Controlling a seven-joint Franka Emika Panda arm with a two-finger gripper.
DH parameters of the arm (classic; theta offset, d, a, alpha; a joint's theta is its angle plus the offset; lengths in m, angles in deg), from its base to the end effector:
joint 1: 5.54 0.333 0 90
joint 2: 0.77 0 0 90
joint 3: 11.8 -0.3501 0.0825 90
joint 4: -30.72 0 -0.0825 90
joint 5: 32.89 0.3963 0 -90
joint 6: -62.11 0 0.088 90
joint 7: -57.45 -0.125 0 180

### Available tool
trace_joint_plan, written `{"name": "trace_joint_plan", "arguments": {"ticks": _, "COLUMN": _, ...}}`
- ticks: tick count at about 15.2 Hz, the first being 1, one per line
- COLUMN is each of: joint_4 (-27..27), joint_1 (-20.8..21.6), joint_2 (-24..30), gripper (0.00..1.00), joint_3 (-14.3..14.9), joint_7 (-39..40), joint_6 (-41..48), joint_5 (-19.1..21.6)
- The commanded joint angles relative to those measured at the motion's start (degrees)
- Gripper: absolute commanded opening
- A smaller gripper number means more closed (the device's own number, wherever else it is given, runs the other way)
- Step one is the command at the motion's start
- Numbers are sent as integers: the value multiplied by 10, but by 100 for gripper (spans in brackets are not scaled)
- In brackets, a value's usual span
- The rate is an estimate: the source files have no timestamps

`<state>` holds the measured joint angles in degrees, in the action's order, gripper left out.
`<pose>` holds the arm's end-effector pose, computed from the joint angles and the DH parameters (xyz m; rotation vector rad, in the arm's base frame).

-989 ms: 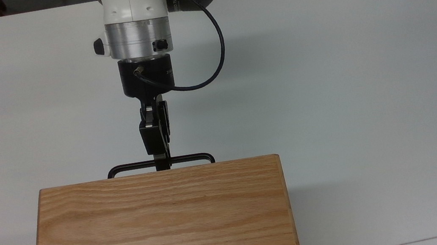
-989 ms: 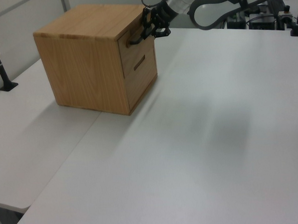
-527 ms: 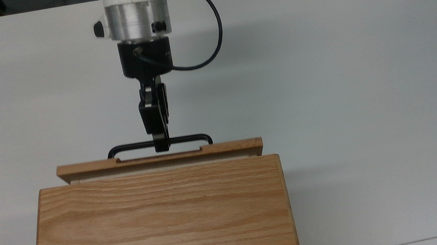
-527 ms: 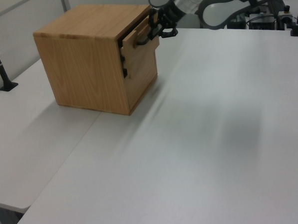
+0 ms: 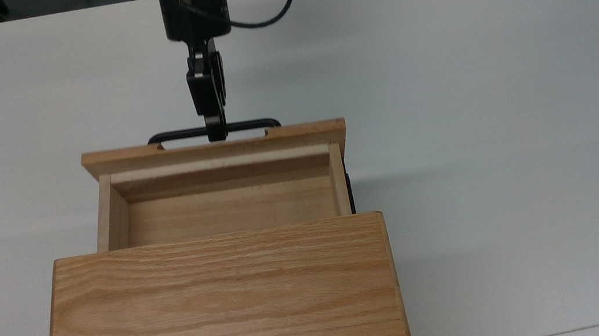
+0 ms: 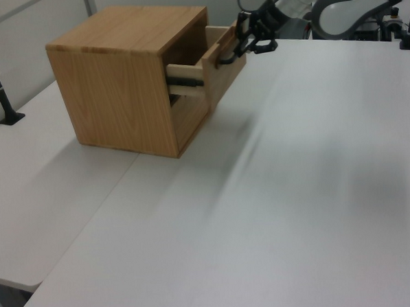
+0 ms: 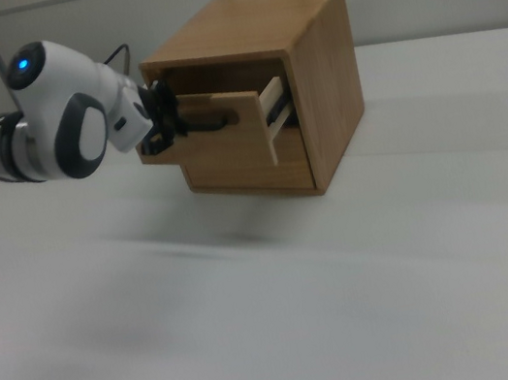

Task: Open the drawer by sliding it
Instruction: 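Pull the handle straight out, sliding the upper drawer open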

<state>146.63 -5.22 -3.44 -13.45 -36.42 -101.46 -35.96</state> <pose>0.6363 0.0242 0.5355 -1.7677 1.7477 -0.7221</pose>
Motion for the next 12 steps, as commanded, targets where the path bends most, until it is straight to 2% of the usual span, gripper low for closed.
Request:
{"name": "trace_joint_plan", "arguments": {"ticks": 1, "joint_4": 101, "joint_1": 14, "joint_2": 75, "gripper": 12, "joint_3": 2, "joint_7": -28, "joint_6": -3, "joint_5": 1}}
{"name": "trace_joint_plan", "arguments": {"ticks": 3, "joint_4": 121, "joint_1": 15, "joint_2": 91, "gripper": 12, "joint_3": 2, "joint_7": -28, "joint_6": -3, "joint_5": 1}}
{"name": "trace_joint_plan", "arguments": {"ticks": 7, "joint_4": 122, "joint_1": 15, "joint_2": 92, "gripper": 16, "joint_3": 2, "joint_7": -27, "joint_6": 2, "joint_5": 1}}
{"name": "trace_joint_plan", "arguments": {"ticks": 9, "joint_4": 121, "joint_1": 15, "joint_2": 95, "gripper": 27, "joint_3": 2, "joint_7": -27, "joint_6": 29, "joint_5": 1}}
{"name": "trace_joint_plan", "arguments": {"ticks": 11, "joint_4": 119, "joint_1": 14, "joint_2": 103, "gripper": 28, "joint_3": 2, "joint_7": -28, "joint_6": 47, "joint_5": 1}}
{"name": "trace_joint_plan", "arguments": {"ticks": 12, "joint_4": 111, "joint_1": 13, "joint_2": 106, "gripper": 33, "joint_3": 2, "joint_7": -29, "joint_6": 60, "joint_5": 1}}
